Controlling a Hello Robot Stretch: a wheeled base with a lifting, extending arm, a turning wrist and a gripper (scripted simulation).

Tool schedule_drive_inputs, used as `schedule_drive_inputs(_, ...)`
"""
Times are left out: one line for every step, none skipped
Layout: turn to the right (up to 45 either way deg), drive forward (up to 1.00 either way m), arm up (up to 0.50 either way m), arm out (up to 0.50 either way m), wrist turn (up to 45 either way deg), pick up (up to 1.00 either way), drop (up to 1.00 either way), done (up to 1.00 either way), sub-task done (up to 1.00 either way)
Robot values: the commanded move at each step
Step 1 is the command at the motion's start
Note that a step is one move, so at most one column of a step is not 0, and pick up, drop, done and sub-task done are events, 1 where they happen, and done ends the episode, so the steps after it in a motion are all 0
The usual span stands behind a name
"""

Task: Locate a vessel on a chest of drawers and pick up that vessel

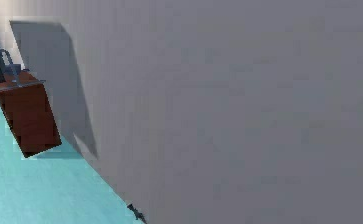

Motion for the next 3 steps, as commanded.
schedule_drive_inputs(18.0, 0.0, 0.0, 0.0, 0.0, 0.0, 0.0, 0.0, 0.0)
schedule_drive_inputs(45.0, 0.0, 0.0, 0.0, 0.0, 0.0, 0.0, 0.0, 0.0)
schedule_drive_inputs(-45.0, 0.0, 0.0, 0.0, 0.0, 0.0, 0.0, 0.0, 0.0)
